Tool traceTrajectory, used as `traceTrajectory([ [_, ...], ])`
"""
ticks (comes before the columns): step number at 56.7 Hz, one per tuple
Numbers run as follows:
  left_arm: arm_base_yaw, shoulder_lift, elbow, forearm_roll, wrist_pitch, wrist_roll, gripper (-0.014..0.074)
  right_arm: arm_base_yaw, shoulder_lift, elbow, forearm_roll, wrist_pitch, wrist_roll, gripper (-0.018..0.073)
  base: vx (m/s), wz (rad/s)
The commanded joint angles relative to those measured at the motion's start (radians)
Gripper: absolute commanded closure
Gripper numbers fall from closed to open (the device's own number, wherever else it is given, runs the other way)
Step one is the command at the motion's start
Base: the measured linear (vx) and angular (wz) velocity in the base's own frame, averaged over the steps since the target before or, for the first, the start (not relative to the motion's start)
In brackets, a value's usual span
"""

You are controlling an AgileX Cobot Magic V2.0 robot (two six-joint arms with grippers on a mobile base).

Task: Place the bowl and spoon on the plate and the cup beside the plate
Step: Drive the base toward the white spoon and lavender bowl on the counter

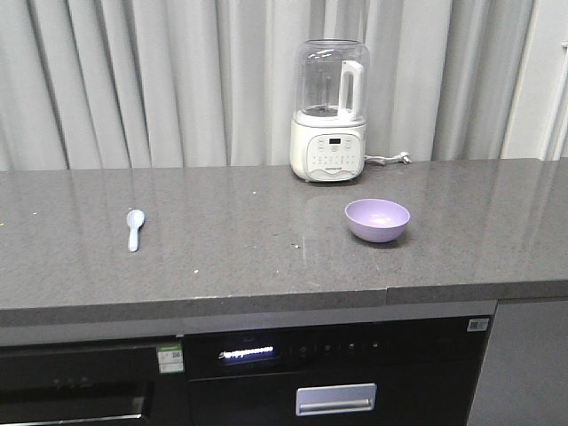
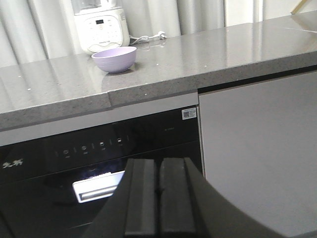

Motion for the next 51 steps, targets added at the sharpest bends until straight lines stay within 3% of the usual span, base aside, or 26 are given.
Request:
traceTrajectory([
  [1, 0.0, -0.017, -0.026, 0.0, -0.086, 0.0, 0.0603, -0.006, -0.004, 0.003, -0.009, -0.077, -0.001, 0.0568, 0.25, -0.13],
  [51, 0.0, -0.017, -0.026, 0.0, -0.086, 0.0, 0.0603, -0.006, -0.004, 0.003, -0.009, -0.078, -0.001, 0.0568, 0.35, 0.06],
])
